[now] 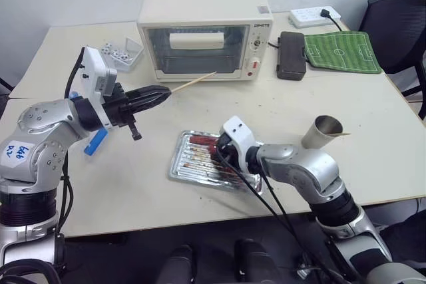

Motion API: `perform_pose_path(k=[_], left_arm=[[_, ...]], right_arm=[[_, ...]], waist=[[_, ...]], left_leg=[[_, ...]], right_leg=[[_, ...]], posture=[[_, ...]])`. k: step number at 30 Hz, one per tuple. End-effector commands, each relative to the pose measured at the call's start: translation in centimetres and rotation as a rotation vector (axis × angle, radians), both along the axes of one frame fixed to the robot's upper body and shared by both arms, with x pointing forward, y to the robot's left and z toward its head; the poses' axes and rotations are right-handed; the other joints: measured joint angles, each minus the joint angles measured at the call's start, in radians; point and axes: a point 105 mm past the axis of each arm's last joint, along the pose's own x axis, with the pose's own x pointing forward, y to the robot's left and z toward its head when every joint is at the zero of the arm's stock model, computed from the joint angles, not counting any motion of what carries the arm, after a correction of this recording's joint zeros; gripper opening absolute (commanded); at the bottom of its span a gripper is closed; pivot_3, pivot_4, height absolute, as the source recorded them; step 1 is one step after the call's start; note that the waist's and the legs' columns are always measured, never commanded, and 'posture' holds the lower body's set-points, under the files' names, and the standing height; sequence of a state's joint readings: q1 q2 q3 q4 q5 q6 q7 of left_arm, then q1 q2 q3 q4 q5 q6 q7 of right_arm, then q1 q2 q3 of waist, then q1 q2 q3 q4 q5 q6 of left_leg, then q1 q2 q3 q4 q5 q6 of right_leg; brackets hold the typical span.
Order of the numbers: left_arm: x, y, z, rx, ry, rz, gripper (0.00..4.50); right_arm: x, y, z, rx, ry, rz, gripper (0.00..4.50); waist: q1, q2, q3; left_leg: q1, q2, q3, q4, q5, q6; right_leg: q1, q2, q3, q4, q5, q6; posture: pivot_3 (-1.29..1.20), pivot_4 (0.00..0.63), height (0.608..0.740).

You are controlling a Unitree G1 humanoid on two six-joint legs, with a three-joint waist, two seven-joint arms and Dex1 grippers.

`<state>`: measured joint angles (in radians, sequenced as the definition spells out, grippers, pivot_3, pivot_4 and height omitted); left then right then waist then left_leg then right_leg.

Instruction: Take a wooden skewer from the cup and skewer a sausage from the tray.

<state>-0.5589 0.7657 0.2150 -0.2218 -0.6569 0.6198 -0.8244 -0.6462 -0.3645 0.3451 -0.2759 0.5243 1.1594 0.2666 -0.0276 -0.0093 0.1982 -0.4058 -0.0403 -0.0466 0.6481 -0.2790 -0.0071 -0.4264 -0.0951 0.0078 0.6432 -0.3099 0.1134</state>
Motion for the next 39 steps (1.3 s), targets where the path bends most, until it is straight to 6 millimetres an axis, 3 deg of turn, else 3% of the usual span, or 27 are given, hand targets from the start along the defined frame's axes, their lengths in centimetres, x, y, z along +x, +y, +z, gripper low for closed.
perform_pose_path(k=[1, 6, 11, 19, 22, 30, 35, 39], left_arm=[[-0.2, -0.2, 1.2, 0.005, -0.06, -0.007, 0.0], [-0.1, -0.5, 1.1, 0.002, -0.058, -0.018, 0.0], [-0.2, -0.9, 0.8, 0.017, -0.037, -0.055, 0.0], [-1.3, -2.2, -0.7, 0.098, 0.045, -0.219, 0.0], [-1.4, -2.2, -1.1, 0.14, 0.06, -0.262, 0.0], [-3.2, -1.8, -1.7, 0.237, 0.147, -0.41, 0.0], [-4.7, -2.0, -1.9, 0.293, 0.188, -0.507, 0.0], [-5.1, -2.8, -1.6, 0.297, 0.174, -0.549, 0.0]], right_arm=[[-0.8, -0.1, -0.7, -0.022, 0.019, 0.031, 0.74], [-1.1, -0.4, -0.7, -0.025, 0.017, 0.046, 0.74], [-1.9, -1.1, 0.6, -0.009, 0.003, 0.109, 0.74], [-5.1, -5.6, 4.9, -0.007, 0.018, 0.333, 0.74], [-5.4, -7.4, 5.6, -0.042, 0.013, 0.362, 0.74], [-7.2, -10.1, 8.3, -0.073, -0.02, 0.496, 0.74], [-7.7, -10.5, 10.0, -0.047, -0.041, 0.546, 0.74], [-7.9, -9.9, 10.1, -0.033, -0.054, 0.563, 0.74]], waist=[[0.0, 0.0, 0.0], [0.001, -0.001, 0.0], [0.001, -0.001, -0.001], [0.004, -0.001, 0.0], [0.005, -0.002, 0.0], [0.005, -0.002, 0.0], [0.006, -0.003, 0.0], [0.009, -0.003, 0.0]], left_leg=[[0.0, 0.0, 0.0, 0.0, 0.0, 0.0], [0.0, 0.0, 0.0, 0.0, 0.0, 0.0], [0.0, 0.0, 0.0, 0.001, 0.0, 0.0], [0.0, -0.001, 0.001, 0.001, 0.0, 0.001], [0.0, -0.001, 0.001, 0.001, -0.001, 0.003], [0.0, 0.0, 0.002, 0.001, -0.001, 0.003], [0.0, 0.0, 0.002, 0.003, -0.002, 0.004], [0.0, 0.0, 0.002, 0.003, -0.002, 0.003]], right_leg=[[0.0, 0.0, 0.0, 0.0, 0.0, 0.0], [0.0, 0.0, 0.0, 0.0, 0.0, 0.0], [0.0, 0.0, 0.0, 0.0, 0.0, 0.0], [0.0, 0.0, 0.0, -0.001, 0.0, 0.0], [0.001, 0.001, -0.001, -0.003, 0.0, 0.0], [0.0, 0.0, 0.0, -0.004, 0.0, 0.0], [0.001, 0.0, 0.0, -0.005, 0.0, 0.0], [0.001, 0.0, 0.0, -0.005, 0.0, 0.0]], posture=[[0.0, 0.15, 0.74], [0.0, 0.15, 0.74], [0.0, 0.15, 0.74], [0.0, 0.15, 0.74], [0.0, 0.15, 0.74], [0.0, 0.15, 0.74], [0.0, 0.15, 0.74], [0.0, 0.15, 0.74]])
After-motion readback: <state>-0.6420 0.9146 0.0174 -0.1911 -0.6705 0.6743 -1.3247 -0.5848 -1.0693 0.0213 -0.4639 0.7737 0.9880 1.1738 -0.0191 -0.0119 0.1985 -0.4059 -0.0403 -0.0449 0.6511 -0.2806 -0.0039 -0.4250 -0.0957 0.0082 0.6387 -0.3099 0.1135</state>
